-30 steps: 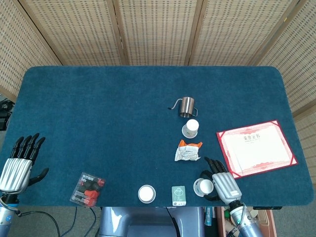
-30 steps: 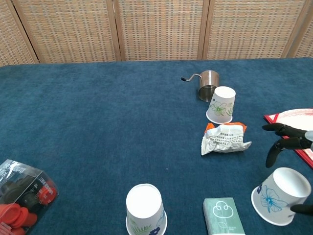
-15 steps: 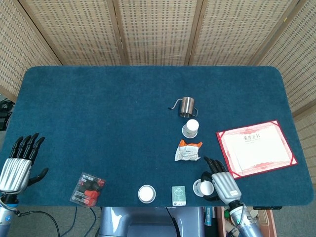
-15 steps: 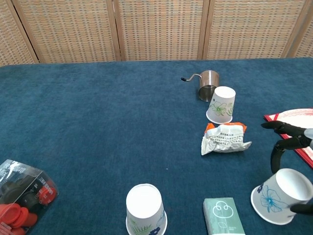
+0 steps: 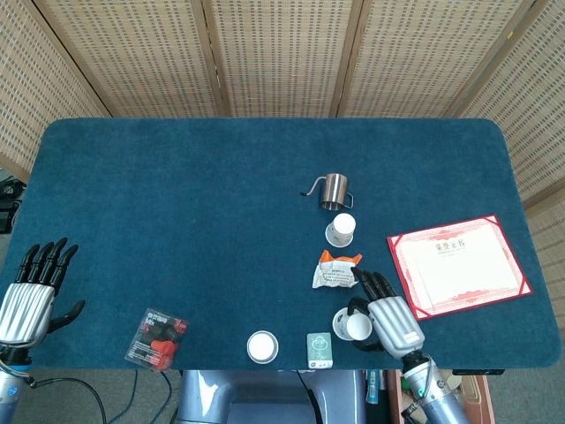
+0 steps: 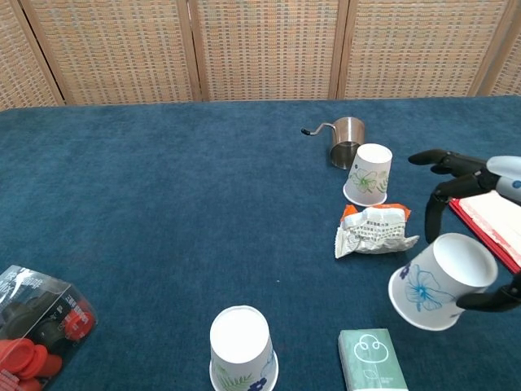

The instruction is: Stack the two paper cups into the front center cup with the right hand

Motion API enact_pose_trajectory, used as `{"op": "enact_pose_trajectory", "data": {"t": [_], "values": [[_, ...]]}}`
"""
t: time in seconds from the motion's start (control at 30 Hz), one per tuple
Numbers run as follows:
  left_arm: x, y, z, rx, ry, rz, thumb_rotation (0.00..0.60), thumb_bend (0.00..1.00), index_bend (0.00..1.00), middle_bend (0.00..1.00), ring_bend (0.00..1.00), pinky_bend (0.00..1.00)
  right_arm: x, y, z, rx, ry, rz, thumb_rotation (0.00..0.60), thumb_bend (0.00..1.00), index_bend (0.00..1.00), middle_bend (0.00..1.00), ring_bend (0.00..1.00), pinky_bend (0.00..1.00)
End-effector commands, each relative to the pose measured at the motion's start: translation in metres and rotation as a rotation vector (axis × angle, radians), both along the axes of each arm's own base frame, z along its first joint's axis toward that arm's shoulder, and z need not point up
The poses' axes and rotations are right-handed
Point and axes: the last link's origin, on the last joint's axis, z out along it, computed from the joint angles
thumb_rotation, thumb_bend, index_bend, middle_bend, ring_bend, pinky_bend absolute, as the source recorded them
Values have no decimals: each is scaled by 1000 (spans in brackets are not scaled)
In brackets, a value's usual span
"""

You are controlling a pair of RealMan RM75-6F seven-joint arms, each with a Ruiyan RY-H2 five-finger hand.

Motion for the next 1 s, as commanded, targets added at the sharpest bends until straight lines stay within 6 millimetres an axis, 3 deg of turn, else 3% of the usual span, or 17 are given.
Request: {"op": "enact_pose_trajectory", "data": {"t": [0.03, 0.37, 0.8, 1.0], "values": [[0, 0, 0, -1, -1, 0, 600, 259, 0, 0, 0, 0, 14, -3, 1, 10, -20, 30, 600, 55, 518, 21, 0, 0], [-1, 0, 3, 7, -5, 2, 600, 259, 0, 0, 0, 0, 44, -13, -3, 9, -65, 80, 600, 55, 524, 24, 0, 0], [-2, 0, 3, 8, -6, 1, 600, 259, 0, 0, 0, 0, 58, -23, -10, 29, -103, 83, 600, 55, 524, 29, 0, 0], [-2, 1, 2, 7, -5, 2, 600, 259, 0, 0, 0, 0, 68, -18, -10, 42, -127, 87, 600, 55, 524, 30, 0, 0]]}}
